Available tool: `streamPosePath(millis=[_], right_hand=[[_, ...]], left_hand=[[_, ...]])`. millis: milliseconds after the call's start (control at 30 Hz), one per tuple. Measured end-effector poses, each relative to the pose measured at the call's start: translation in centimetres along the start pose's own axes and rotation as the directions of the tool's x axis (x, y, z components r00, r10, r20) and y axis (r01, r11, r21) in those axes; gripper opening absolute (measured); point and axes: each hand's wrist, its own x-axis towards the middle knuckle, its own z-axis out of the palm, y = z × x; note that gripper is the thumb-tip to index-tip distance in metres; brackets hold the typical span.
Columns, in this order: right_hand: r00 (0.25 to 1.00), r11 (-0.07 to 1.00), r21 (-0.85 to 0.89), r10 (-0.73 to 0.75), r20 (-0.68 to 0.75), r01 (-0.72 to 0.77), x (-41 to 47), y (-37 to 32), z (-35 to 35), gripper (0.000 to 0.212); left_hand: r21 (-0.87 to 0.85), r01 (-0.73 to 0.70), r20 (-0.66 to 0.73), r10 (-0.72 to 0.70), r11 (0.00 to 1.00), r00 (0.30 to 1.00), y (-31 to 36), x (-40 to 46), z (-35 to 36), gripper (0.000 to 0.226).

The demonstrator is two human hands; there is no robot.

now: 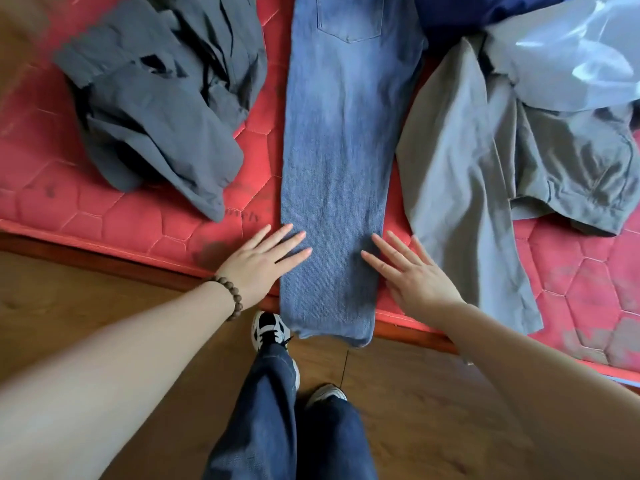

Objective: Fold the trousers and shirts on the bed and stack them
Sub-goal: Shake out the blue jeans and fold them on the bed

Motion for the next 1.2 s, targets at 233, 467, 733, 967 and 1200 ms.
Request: streamPosePath(millis=[233, 467, 733, 967, 1200], right_hand=[[0.987, 0.984, 0.091, -0.156, 0.03, 0.153, 1.5, -1.5, -0.3, 0.069], [0.964, 0.799, 0.586, -0.029, 0.264, -0.137, 2.5, -2.5, -6.0, 0.046], [0.691, -0.341, 0.806, 0.416, 0.59, -0.483, 12.6, 0.7, -10.1, 0.034], [0.715, 0.002, 0.837, 0.52, 0.466, -0.547, 11.8, 1.5, -5.1, 0.049], [0.771, 0.245, 0.803, 0.526, 0.36, -0.543, 7.3, -1.5, -3.0, 0.036]], left_hand=[[-0.044, -0.048, 0.091, 0.052, 0.998, 0.995, -0.1, 1.4, -0.9, 0.085], [-0.557, 0.164, 0.343, 0.045, 0.814, 0.938, -0.7, 1.2, -4.5, 0.062], [-0.745, 0.389, 0.604, -0.301, -0.542, 0.738, -6.2, 8.7, -7.8, 0.047], [-0.781, 0.455, 0.609, -0.357, -0.429, 0.708, -4.9, 7.8, -3.8, 0.012], [-0.846, 0.517, 0.512, -0.475, -0.132, 0.716, -2.2, 4.1, -1.4, 0.04]])
